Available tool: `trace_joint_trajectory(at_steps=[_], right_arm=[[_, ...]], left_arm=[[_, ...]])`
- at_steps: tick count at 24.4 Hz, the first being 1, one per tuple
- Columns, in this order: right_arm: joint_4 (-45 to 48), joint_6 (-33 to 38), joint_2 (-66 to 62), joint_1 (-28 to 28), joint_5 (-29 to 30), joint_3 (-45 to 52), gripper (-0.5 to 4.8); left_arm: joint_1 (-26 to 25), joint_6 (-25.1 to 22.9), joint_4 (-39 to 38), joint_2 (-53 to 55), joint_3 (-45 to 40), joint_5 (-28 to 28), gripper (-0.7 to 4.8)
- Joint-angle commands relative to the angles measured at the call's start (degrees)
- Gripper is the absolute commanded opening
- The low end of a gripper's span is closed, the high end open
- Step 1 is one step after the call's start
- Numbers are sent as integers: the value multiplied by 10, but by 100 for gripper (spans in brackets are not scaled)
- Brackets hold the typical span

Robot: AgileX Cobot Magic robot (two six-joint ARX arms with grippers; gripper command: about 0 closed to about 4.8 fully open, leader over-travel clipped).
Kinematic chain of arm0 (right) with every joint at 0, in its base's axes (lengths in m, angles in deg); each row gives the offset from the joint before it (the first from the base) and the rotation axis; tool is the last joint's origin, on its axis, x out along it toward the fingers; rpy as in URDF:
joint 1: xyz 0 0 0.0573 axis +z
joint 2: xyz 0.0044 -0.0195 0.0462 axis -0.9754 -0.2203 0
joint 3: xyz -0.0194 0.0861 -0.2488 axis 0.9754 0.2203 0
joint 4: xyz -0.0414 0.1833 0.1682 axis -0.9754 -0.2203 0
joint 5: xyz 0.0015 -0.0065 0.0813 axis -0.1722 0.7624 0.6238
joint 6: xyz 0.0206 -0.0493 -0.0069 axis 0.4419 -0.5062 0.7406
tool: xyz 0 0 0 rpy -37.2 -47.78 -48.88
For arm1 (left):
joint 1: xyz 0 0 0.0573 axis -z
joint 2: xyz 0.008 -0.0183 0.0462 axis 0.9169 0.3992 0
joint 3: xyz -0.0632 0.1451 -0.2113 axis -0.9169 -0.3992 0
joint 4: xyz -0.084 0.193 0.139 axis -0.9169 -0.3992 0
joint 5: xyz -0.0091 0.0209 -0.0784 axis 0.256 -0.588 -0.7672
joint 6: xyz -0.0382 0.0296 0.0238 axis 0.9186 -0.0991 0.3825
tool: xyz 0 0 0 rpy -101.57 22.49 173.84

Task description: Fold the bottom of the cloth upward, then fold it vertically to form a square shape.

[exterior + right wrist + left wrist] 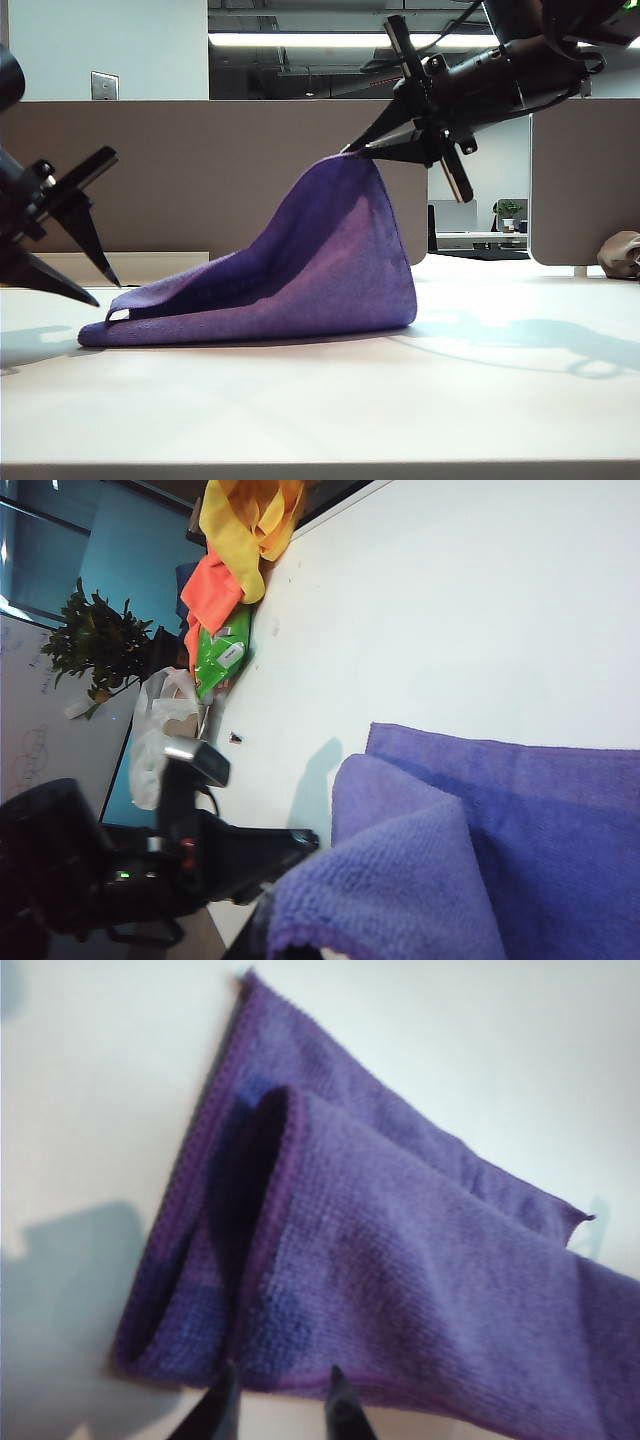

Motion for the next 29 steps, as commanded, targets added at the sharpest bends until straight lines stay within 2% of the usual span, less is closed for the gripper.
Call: trace_joint_trajectory(at_steps=[1,12,16,21,29], right_arm=[[9,3,4,0,13,-5,8],[8,3,4,0,13,-5,8],[9,3,4,0,13,-5,8],[9,3,4,0,13,-5,8],[9,11,4,0,25,-5,8]], left_arm=[[-1,-4,5,13,2,-7,111],[0,-8,15,20,2,-5,111],[0,4,15,35,2,-28,111],[0,33,28,37,2,-31,111],[0,90,91,53,2,-38,111]])
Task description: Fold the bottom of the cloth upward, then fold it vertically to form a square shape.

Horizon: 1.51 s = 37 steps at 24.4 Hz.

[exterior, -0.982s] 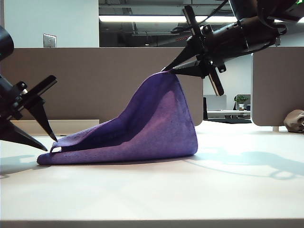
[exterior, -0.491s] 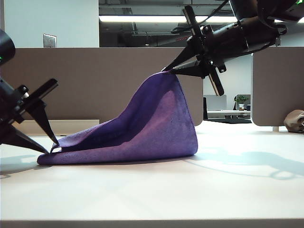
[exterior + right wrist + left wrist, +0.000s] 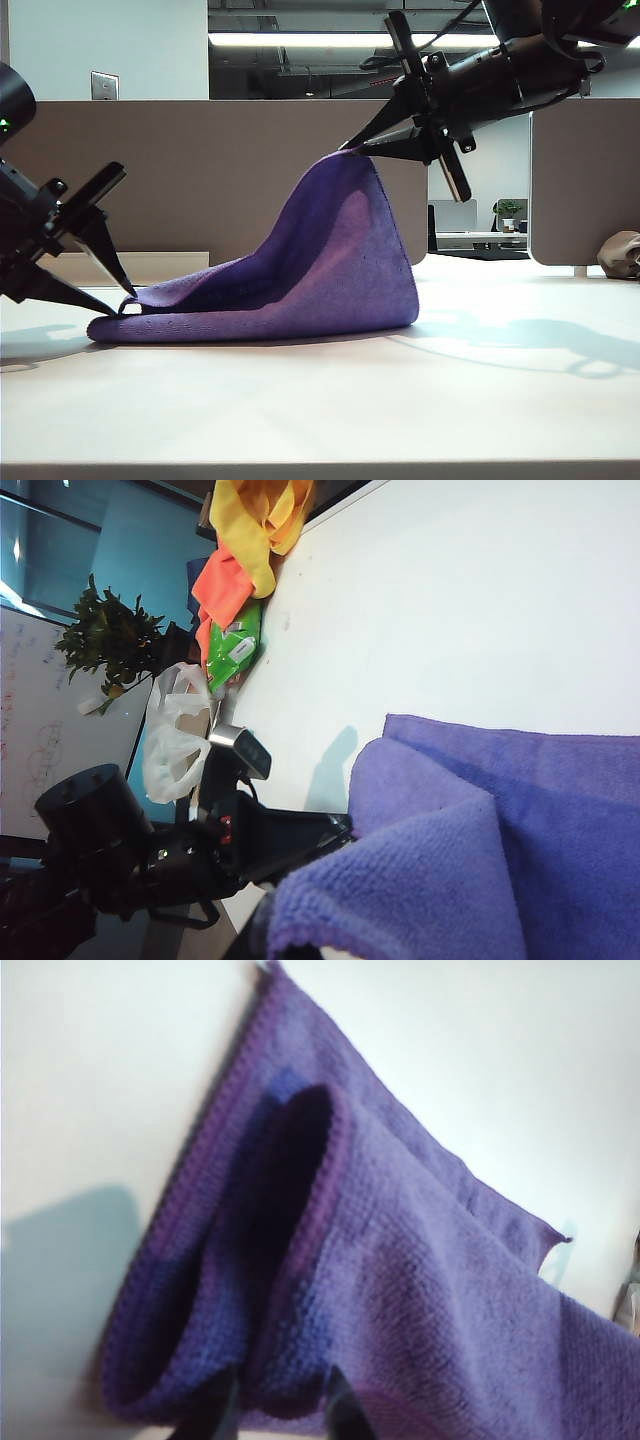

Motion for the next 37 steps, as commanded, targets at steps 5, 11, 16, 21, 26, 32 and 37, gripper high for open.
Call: trace_joint_trajectory(at_steps=[5,11,16,21,26,32,37], right_arm=[[7,2,4,0,14,-4,8],[5,2,4,0,15,-4,8],[1,2,4,0,17,-4,8],[-8,2,4,0,21,-4,8],[-8,2,4,0,26,-4,8],[-8,2,3,0,-4,-4,31],[-21,-12,2,-1,-36,-4,203]], left_arm=[[0,63,78,6,2,-21,111],[0,75,90,13,2,-25,111],[0,97,125,13,2,-25,110],[0,111,141,15,2,-21,73],[0,112,150,16,2,-12,54],[0,127,186,16,2,10,52],[0,126,198,16,2,20,52]])
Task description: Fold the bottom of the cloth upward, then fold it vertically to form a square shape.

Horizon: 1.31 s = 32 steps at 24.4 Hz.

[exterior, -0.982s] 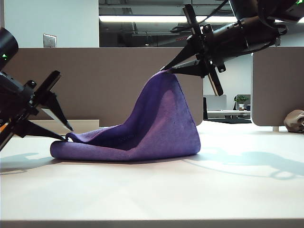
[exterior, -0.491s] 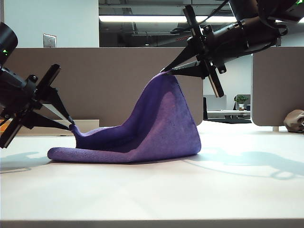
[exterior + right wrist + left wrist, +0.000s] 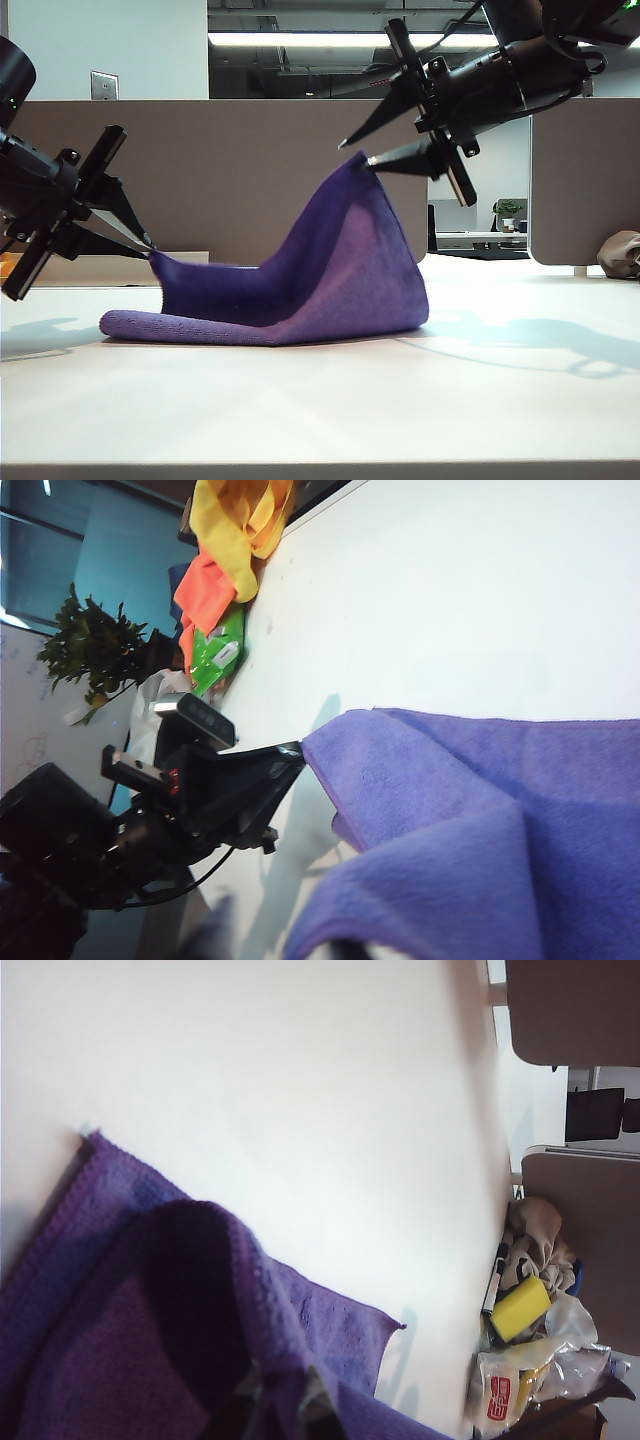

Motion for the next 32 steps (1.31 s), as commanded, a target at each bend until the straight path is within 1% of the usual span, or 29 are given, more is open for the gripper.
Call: trace_joint_trajectory(at_steps=[1,2,3,6,8,10,12,13,17,18,20,21,24,27,29,32], right_arm=[[-11,-11,3,0,-24,-4,233],[-25,-17,2,0,-40,-4,296],[-31,-24,3,0,-43,-4,326],[-37,-42,2,0,-48,-4,328],[-37,-45,3,0,-76,-4,329],[-37,-46,2,0,-86,-4,328],[-38,-46,2,0,-85,-4,328],[-41,-46,3,0,-84,-4,328],[-89,-47,3,0,-82,-4,328],[-101,-58,3,0,-81,-4,328],[-113,-61,3,0,-81,-4,328],[-115,-61,3,0,-79,-4,328],[-118,-61,4,0,-54,-4,328],[-122,-61,4,0,-44,-4,328],[-126,-61,4,0,-44,-4,328],[-125,-61,4,0,-44,-4,328]], left_arm=[[-1,0,12,0,2,10,52],[-1,-1,12,0,2,17,52],[-1,-1,12,0,2,22,52],[-1,-1,11,0,2,21,52],[-1,-3,5,0,2,3,52],[-1,-15,-19,0,2,-14,52],[-1,-46,-55,2,2,-13,52],[-1,-53,-61,5,2,-14,52],[-1,-57,-62,21,2,-20,54],[-1,-62,-58,21,2,-20,54],[-1,-85,-54,21,2,-20,57],[-1,-89,-54,21,2,-19,57],[-2,-125,-64,21,2,13,57],[-16,-153,-72,21,2,14,57],[-31,-163,-96,21,2,3,57],[-44,-223,-135,21,2,-45,57]])
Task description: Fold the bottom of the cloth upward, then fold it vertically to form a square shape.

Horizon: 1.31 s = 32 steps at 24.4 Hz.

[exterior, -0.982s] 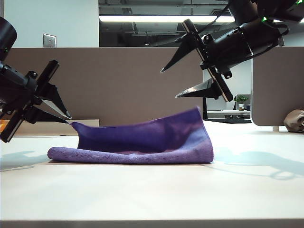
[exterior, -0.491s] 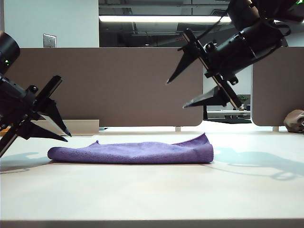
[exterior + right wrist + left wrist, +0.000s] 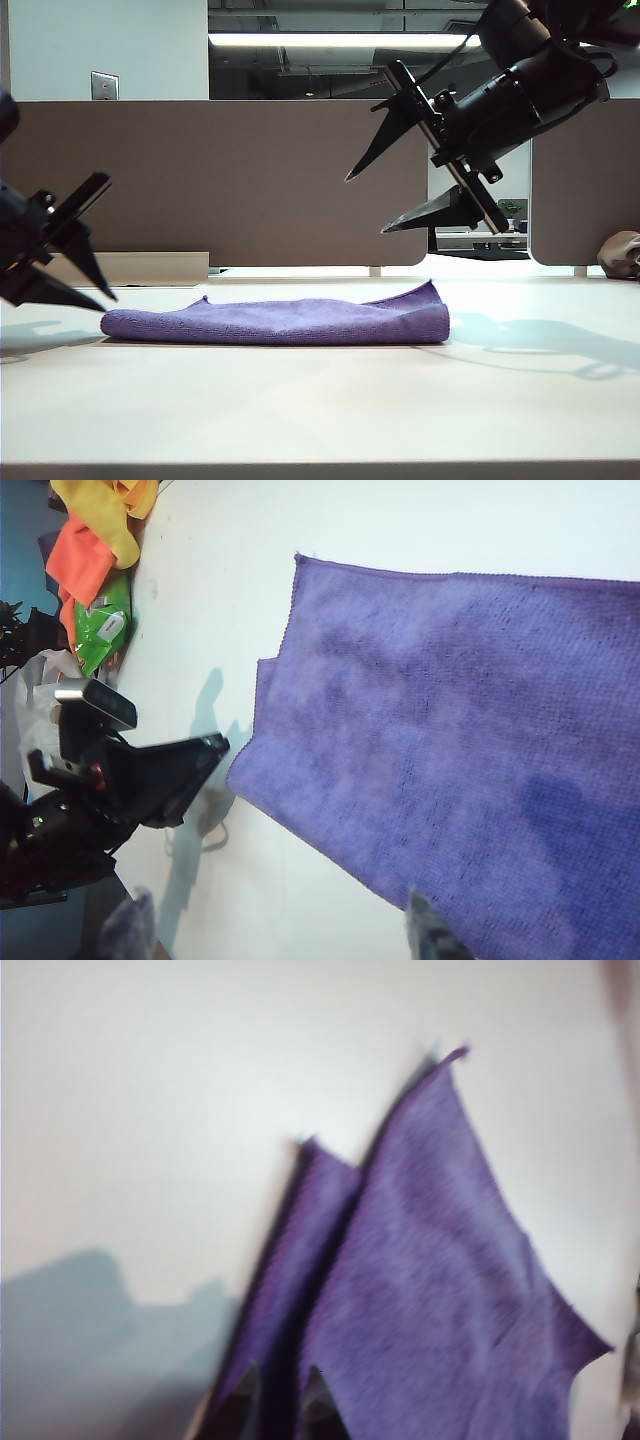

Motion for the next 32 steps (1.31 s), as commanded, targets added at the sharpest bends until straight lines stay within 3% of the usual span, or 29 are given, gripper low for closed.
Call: trace_joint_trajectory(at_steps=[1,12,20,23,28,32], right_arm=[[5,-3,4,0,2,-4,328],[4,-1,4,0,28,-4,328],[4,2,4,0,36,-4,327],[4,2,4,0,40,-4,324],[4,3,4,0,42,-4,323],[4,3,4,0,42,-4,323]], left_arm=[[-4,-60,-28,-3,2,-49,57],[-3,-67,-46,-2,2,-94,57],[-3,-136,-107,-2,2,-101,54],[-3,-159,-106,-2,2,-132,11],[-3,-189,-115,-3,2,-178,11],[-3,-241,-187,-3,2,-204,-3]])
